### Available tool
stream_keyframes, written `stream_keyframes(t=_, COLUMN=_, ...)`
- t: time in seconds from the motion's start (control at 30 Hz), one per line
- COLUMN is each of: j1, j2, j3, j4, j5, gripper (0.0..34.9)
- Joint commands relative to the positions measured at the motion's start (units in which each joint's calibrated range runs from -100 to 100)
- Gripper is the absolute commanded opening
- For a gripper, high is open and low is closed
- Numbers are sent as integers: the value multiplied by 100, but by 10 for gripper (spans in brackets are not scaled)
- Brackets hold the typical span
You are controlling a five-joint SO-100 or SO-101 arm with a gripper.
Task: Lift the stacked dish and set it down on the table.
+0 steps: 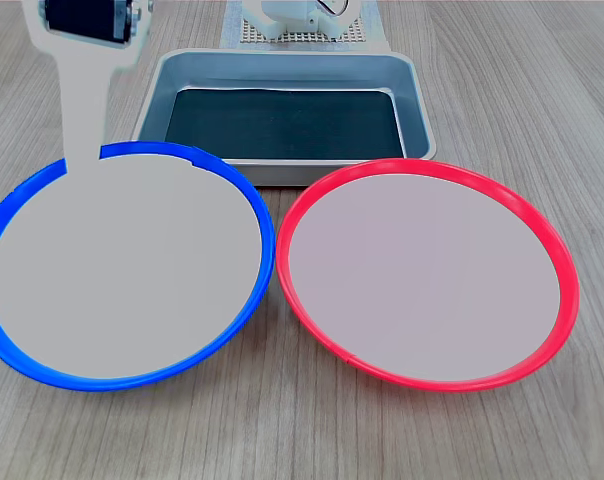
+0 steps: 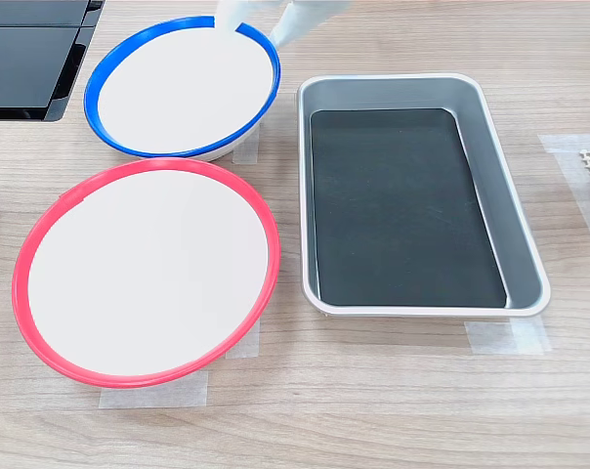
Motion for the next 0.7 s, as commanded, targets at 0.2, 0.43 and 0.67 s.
stream_keyframes(t=0.2, j1=-403, j2=-2307, j3=710, j4=1650, j5=5, gripper=150)
stream_keyframes(t=0.43, j1=-1683, j2=-4354, j3=2422, j4=924, j5=-1114, gripper=1)
stream_keyframes(t=0.67, j1=-2361, j2=-7723, j3=6418, j4=-1759, j5=-2359, gripper=0)
